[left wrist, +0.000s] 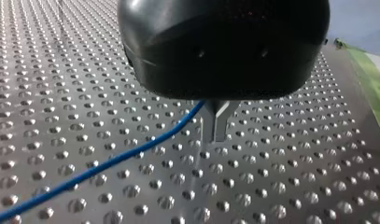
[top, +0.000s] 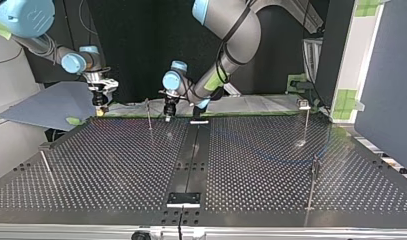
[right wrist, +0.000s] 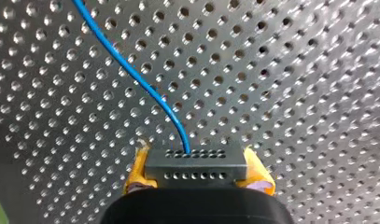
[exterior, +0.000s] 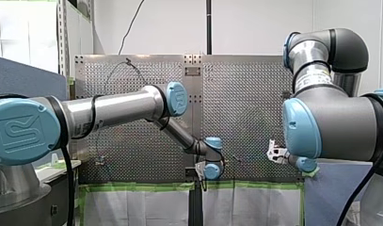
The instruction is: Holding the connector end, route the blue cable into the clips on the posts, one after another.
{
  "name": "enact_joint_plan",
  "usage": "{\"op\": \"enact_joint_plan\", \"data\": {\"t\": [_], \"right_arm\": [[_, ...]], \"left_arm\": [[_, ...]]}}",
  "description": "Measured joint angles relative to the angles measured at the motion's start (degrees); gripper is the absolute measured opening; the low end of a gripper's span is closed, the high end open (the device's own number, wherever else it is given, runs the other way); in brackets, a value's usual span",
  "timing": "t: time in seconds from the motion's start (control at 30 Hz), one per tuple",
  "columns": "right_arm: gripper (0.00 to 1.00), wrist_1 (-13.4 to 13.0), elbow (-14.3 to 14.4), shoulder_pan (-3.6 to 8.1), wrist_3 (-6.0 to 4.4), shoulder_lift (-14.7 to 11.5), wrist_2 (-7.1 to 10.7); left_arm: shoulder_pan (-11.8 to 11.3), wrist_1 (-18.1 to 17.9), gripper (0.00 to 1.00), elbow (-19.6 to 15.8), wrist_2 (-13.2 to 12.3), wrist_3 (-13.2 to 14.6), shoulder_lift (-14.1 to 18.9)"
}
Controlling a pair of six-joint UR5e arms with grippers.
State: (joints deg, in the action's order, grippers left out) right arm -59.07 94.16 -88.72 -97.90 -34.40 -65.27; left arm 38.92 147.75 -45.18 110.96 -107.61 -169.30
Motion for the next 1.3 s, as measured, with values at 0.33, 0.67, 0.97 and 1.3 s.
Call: {"op": "enact_joint_plan", "data": {"t": [0.33,0.67,0.97,1.3], "right_arm": [[0.0,0.54,-1.48,-0.2,-0.13,1.11,-1.05],[0.0,3.51,-5.39,-0.48,-0.47,2.2,-0.26],[0.0,6.17,-7.82,-0.53,0.63,4.13,-0.41],[0.0,6.28,-8.49,-0.34,0.52,4.26,-0.26]], "left_arm": [[-0.4,1.15,0.0,0.19,-0.85,0.06,0.07],[-1.23,0.59,0.0,0.71,-0.83,0.04,0.08],[-1.64,0.66,0.0,1.24,-0.91,0.09,0.08],[-0.46,1.87,0.43,1.26,-1.99,2.05,0.08]]}}
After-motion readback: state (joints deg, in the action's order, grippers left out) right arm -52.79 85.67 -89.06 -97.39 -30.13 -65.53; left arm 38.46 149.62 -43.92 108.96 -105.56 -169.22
